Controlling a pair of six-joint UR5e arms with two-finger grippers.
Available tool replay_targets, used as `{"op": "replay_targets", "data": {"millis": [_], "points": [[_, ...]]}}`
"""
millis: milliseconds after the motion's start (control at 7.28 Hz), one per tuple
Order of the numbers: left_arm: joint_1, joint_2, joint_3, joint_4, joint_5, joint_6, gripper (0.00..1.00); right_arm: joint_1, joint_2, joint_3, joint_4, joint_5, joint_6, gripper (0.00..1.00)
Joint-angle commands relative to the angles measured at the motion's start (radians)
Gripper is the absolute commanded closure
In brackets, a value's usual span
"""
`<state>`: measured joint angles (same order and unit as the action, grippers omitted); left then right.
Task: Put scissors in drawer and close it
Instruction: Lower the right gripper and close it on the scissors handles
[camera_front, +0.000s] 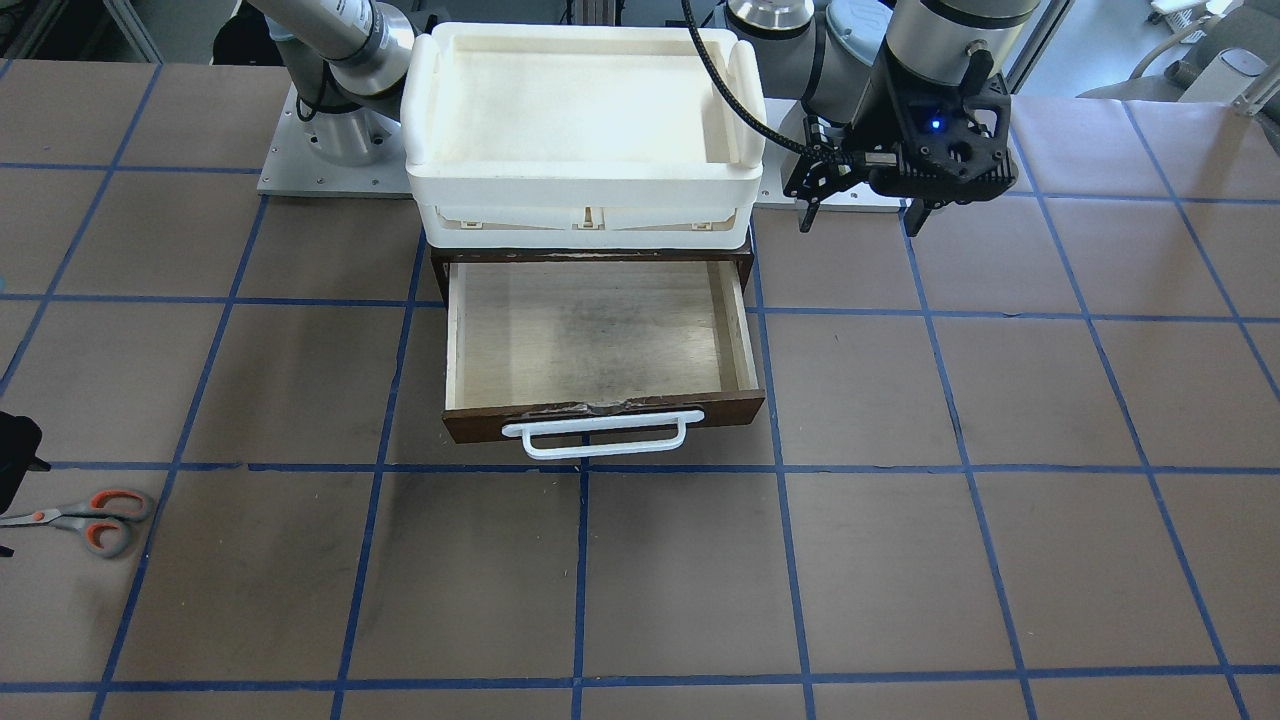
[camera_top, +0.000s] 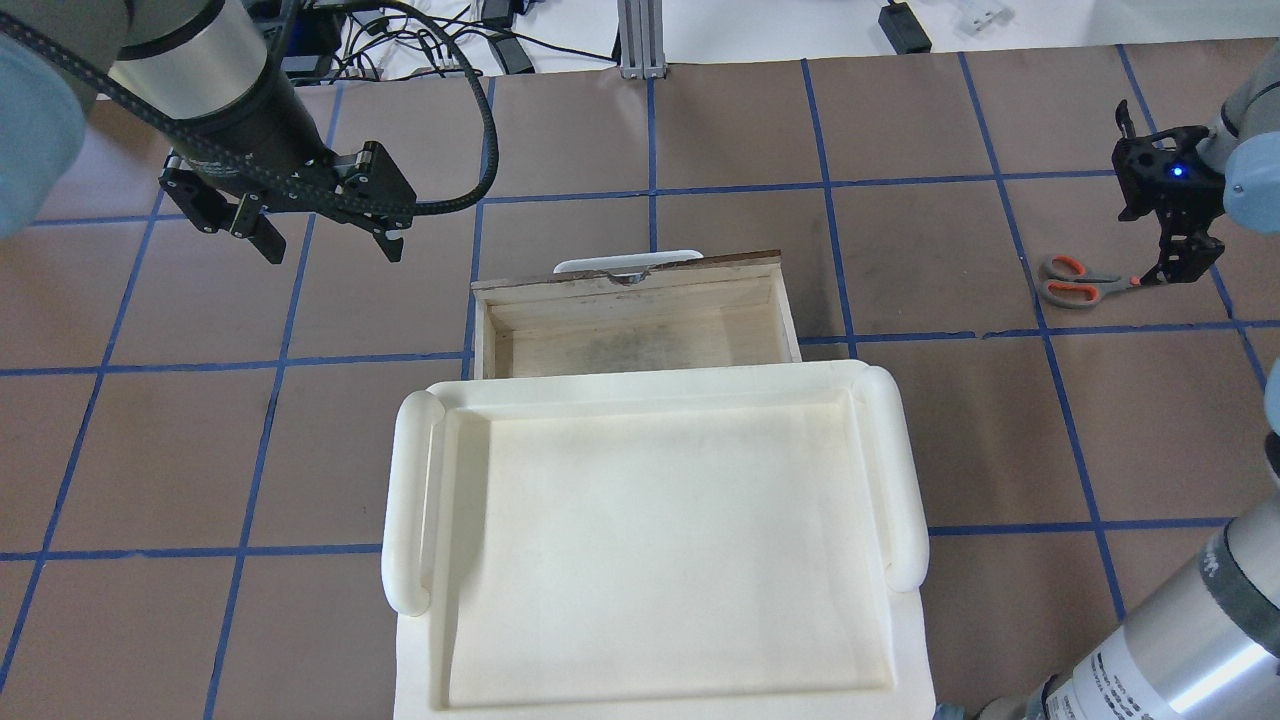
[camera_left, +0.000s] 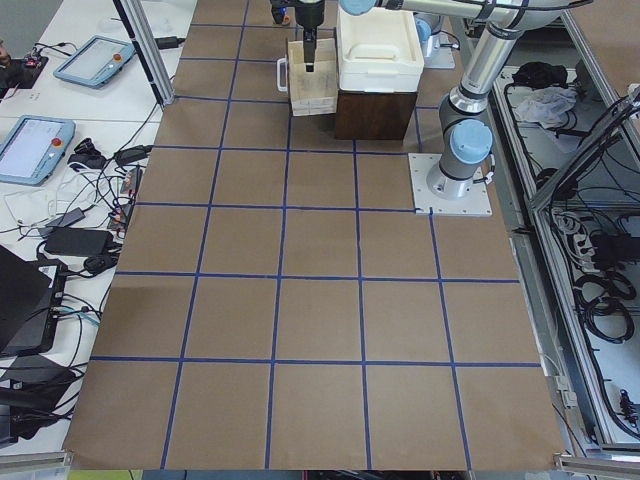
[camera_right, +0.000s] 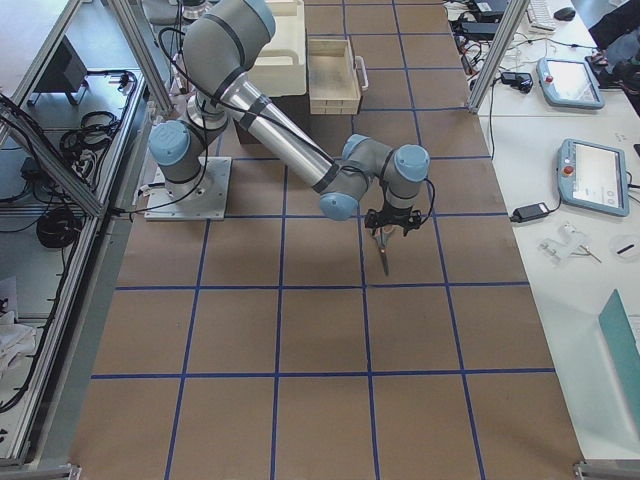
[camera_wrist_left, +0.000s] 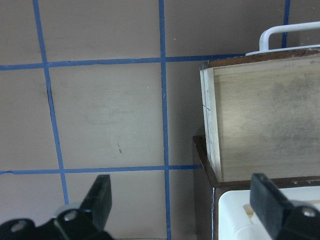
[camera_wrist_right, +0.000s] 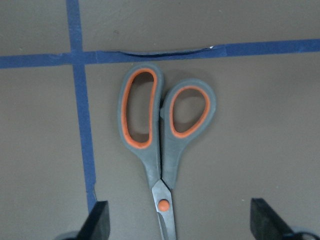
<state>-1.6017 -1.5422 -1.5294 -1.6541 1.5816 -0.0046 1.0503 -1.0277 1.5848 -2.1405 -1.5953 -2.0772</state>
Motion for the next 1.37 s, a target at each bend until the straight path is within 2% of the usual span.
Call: {"op": "replay_targets", "data": {"millis": [0,1237], "points": [[-0.001,0.001,0.0,-0.001,0.0,0.0,0.0,-0.001,0.044,-0.006,-0.012,0.008,-0.12,0.07],[-0.001,0.002,-0.006,-0.001,0.0,0.0,0.0,-0.001,0.064,0.004,-0.001,0.008,-0.192,0.07]]}}
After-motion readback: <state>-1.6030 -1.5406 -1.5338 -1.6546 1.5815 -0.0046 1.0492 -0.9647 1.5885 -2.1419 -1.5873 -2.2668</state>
